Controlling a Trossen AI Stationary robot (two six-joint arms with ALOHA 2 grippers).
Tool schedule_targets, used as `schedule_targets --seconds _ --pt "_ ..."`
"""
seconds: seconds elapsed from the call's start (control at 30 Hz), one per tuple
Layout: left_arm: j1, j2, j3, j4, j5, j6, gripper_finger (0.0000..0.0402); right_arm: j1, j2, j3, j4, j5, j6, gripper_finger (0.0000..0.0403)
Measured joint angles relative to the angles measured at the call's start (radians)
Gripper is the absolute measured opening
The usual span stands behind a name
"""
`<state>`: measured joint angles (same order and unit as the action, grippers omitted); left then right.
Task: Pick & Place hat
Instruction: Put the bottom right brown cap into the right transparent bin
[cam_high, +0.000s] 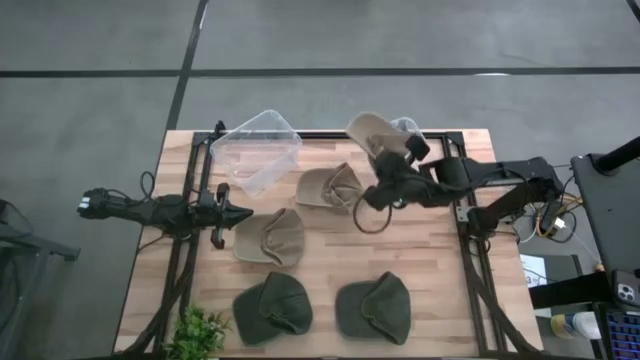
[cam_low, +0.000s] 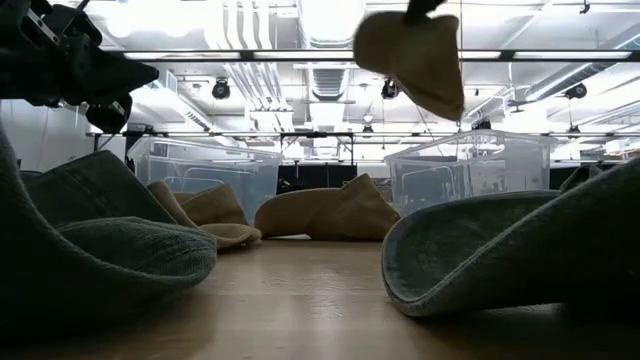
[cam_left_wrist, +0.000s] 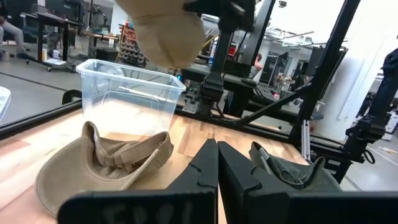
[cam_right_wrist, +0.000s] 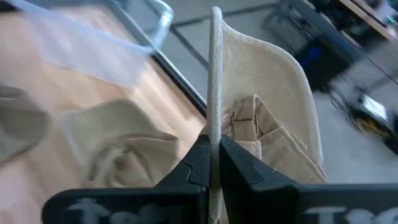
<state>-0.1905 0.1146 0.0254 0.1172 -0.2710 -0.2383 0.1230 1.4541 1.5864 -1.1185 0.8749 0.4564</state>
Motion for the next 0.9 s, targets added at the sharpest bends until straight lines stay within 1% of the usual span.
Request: schedule_targets --seconds 0.17,0.23,0.3,0.43,0.7,0.9 --pt "0.000 0.000 0.000 0.000 0.000 0.000 0.0003 -0.121 0.003 0.000 -0.076 -0.002 0.069 0.0013" --pt "0.000 0.000 0.000 0.000 0.000 0.000 0.0003 -0.165 0.003 0.000 -0.083 -0.020 0.095 0.0013" --pt "0.000 0.000 0.000 0.000 0.000 0.000 0.0003 -0.204 0.003 0.000 -0.083 -0.056 0.105 0.0013" --pt "0.000 0.000 0.000 0.002 0.000 -0.001 0.0003 -0.263 0.028 -0.001 -0.088 -0.067 0.104 0.0013" --pt "0.000 0.000 0.000 0.002 0.000 -0.001 0.0003 -0.325 0.128 -0.003 -0.151 -0.092 0.105 0.0013" --pt "0.000 0.000 0.000 0.002 0.000 -0.001 0.0003 -0.334 0.201 -0.003 -0.151 -0.104 0.056 0.0013"
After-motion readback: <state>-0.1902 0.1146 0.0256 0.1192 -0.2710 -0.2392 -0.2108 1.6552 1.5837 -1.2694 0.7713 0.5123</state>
